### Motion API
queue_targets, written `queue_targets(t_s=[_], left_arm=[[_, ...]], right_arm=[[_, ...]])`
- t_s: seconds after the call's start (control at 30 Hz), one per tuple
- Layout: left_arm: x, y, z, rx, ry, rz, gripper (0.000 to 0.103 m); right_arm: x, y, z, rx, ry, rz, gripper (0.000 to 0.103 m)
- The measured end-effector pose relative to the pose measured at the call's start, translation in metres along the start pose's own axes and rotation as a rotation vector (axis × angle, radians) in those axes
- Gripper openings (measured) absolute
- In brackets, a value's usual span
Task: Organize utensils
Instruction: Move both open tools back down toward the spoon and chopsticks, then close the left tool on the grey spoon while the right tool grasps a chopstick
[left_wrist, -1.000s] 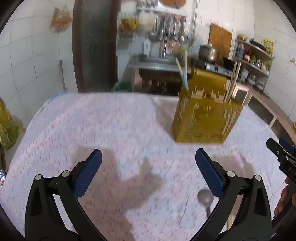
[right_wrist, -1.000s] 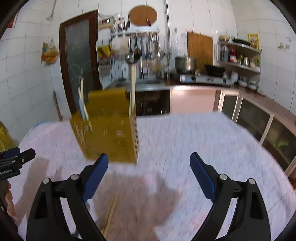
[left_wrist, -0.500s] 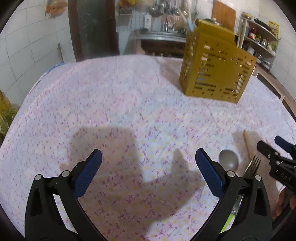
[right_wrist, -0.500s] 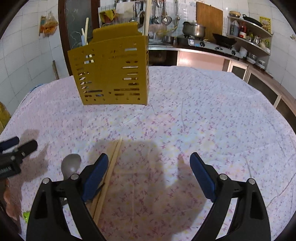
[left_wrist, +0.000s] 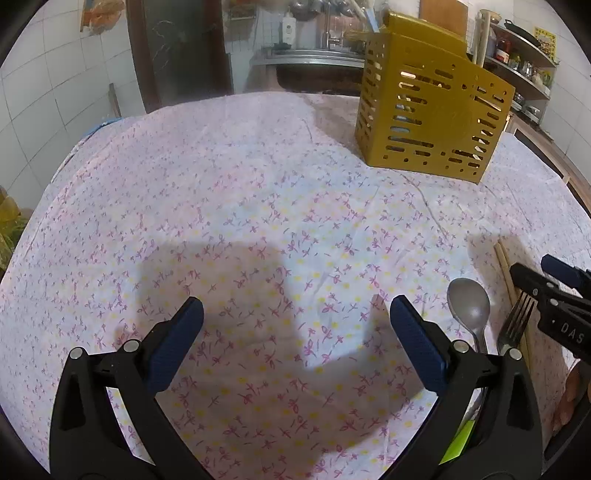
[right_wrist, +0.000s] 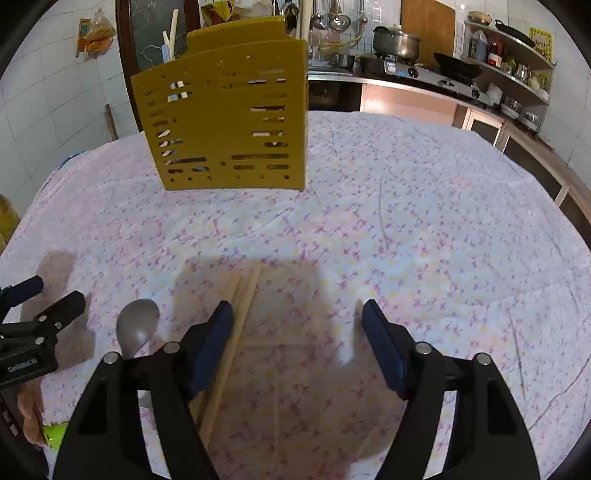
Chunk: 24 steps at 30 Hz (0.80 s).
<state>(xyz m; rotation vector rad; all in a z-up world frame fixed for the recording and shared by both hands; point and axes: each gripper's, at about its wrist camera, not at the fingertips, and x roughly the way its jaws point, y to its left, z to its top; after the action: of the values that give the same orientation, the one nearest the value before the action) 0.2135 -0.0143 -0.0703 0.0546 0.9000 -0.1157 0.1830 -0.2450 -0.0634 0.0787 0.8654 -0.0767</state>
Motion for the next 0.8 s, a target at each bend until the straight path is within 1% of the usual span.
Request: queue_targets(t_s=[0.1, 0.13, 0.17, 0.2, 0.27, 0.33, 0.37, 0.5, 0.63, 0.8], left_arm=[[0.000, 0.000, 0.000, 0.001, 0.000, 0.003, 0.098], [0.000, -0.001, 0.001, 0.001, 0.000, 0.006, 0.098], [0.000, -0.001, 0.001, 0.003, -0.001, 0.010, 0.098], [-0.001, -0.002, 0.001, 0.005, -0.003, 0.014, 0.098], [-0.003, -0.005, 0.002, 0.010, -0.009, 0.021, 0.098], [-0.008, -0.009, 0.003, 0.016, -0.013, 0.021, 0.098], [-0.011, -0.011, 0.003, 0.018, -0.016, 0.017, 0.098], [-0.018, -0.022, 0.003, 0.016, -0.022, 0.003, 0.098], [-0.018, -0.043, 0.001, 0.038, -0.001, -0.018, 0.098], [-0.015, -0.070, -0.001, 0.068, 0.022, -0.046, 0.097]], right_arm=[[0.001, 0.006, 0.000, -0.005, 0.007, -0.022, 0.066], [0.001, 0.009, 0.000, 0.002, 0.009, -0.030, 0.062], [0.000, 0.012, -0.001, 0.000, 0.008, -0.034, 0.055], [-0.002, 0.016, -0.001, -0.009, 0.006, -0.037, 0.051], [-0.004, 0.025, -0.002, -0.038, 0.001, -0.030, 0.025], [-0.006, 0.027, -0.002, -0.049, -0.001, -0.022, 0.011], [-0.008, 0.023, -0.003, -0.041, -0.002, -0.013, 0.009], [-0.011, -0.001, -0.004, 0.012, 0.011, 0.021, 0.009], [-0.015, -0.025, -0.006, 0.027, 0.020, 0.036, 0.009], [-0.015, -0.039, -0.007, 0.032, 0.019, 0.047, 0.009]])
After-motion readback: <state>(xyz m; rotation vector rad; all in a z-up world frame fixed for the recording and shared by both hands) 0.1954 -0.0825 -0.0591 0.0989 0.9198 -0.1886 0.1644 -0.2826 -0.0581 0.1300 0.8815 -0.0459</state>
